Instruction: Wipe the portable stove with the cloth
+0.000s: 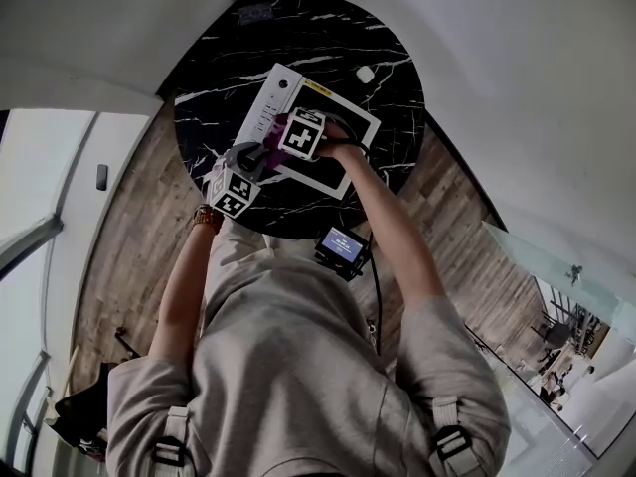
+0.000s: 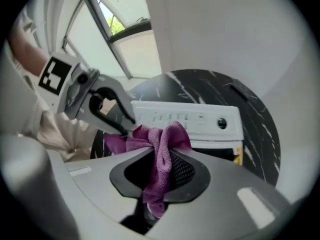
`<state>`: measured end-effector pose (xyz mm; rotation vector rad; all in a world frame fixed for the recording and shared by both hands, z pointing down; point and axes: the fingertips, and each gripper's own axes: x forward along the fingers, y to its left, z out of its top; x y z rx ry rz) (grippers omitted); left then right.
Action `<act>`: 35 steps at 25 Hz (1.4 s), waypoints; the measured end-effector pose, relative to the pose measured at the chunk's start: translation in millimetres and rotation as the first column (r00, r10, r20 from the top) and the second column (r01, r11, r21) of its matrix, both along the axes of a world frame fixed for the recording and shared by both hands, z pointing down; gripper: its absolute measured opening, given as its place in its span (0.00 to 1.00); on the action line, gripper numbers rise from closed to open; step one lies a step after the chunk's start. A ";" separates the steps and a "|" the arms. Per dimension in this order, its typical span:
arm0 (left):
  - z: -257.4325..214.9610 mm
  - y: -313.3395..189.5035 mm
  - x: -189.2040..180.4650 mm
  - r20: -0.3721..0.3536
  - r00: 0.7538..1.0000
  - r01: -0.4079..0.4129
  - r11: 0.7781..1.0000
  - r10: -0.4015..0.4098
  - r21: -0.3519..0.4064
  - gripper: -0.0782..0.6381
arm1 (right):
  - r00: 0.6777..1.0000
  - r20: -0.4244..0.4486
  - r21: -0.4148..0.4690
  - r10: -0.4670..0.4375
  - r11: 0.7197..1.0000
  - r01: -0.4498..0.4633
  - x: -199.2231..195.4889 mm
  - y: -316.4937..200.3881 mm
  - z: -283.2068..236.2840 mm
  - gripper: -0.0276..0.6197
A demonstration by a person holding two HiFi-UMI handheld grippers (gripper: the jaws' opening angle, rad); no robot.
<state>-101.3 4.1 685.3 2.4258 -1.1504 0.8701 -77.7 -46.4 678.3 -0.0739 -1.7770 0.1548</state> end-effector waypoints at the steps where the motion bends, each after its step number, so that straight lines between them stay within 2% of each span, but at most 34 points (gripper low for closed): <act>1: -0.3 -0.2 0.5 0.000 1.000 -0.003 1.000 0.003 0.000 0.24 | 0.998 0.032 0.022 0.058 0.998 -0.059 0.1 -15.8 -6.9 0.16; 3: -0.8 -0.4 -0.1 0.000 1.000 -0.007 1.000 0.007 0.001 0.24 | 0.982 0.067 0.121 0.178 0.975 -0.185 5.5 -56.9 -19.1 0.16; 5: -1.1 -0.2 -0.7 0.002 1.000 -0.007 1.000 0.007 0.002 0.24 | 0.975 0.047 0.213 0.218 0.951 -0.223 14.8 -85.9 -19.6 0.16; 8: -0.3 1.0 -0.5 0.006 1.000 -0.003 1.000 0.003 0.000 0.24 | 0.981 0.020 0.239 0.191 0.952 -0.190 12.3 -87.9 -6.8 0.16; 11: -0.5 0.8 0.5 0.009 1.000 -0.007 1.000 0.007 -0.003 0.24 | 0.988 -0.047 0.274 0.147 0.953 -0.128 7.7 -76.1 7.4 0.16; 13: 0.1 0.5 -0.5 0.009 1.000 -0.002 1.000 0.002 -0.002 0.23 | 0.985 -0.075 0.287 0.157 0.949 -0.130 7.0 -74.7 10.7 0.15; 15: 0.3 0.1 -1.1 0.008 1.000 0.011 1.000 -0.011 0.003 0.21 | 0.983 -0.074 0.249 0.167 0.958 -0.144 6.1 -70.0 10.6 0.15; 18: 0.7 0.9 -1.7 0.009 1.000 0.013 1.000 -0.013 0.010 0.23 | 0.986 -0.072 0.131 0.147 0.982 -0.137 3.2 -44.8 9.5 0.15; 23: 1.2 0.4 -1.7 0.011 1.000 -0.002 1.000 0.002 0.009 0.23 | 0.995 -0.086 0.017 0.044 0.999 -0.042 -4.3 3.1 10.7 0.15; 26: 1.9 2.1 -0.4 0.005 1.000 0.000 1.000 0.000 -0.003 0.26 | 1.000 -0.015 -0.040 0.011 0.999 -0.012 -10.7 17.9 7.3 0.14; 28: 1.9 2.9 2.1 -0.011 1.000 0.000 1.000 -0.001 -0.027 0.28 | 0.992 0.081 -0.069 0.096 0.994 -0.090 -13.0 11.4 0.8 0.15; 29: 1.5 4.7 4.0 -0.015 1.000 -0.007 0.999 0.007 -0.039 0.30 | 0.977 0.135 -0.087 0.162 0.985 -0.152 -12.1 5.7 -6.0 0.15; 31: -5.4 8.0 5.6 -0.015 0.999 -0.030 0.999 0.029 -0.021 0.35 | 0.922 0.252 -0.142 0.293 0.954 -0.264 -9.3 -4.6 -28.6 0.15; 33: -29.9 6.6 4.3 -0.046 0.998 -0.028 0.996 0.032 0.082 0.36 | 0.843 0.381 -0.213 0.381 0.923 -0.321 -6.2 -9.9 -62.3 0.15; 35: -71.7 4.6 7.9 -0.109 0.993 -0.021 0.978 0.044 0.209 0.41 | 0.754 0.497 -0.288 0.430 0.901 -0.325 -0.8 -7.3 -101.8 0.15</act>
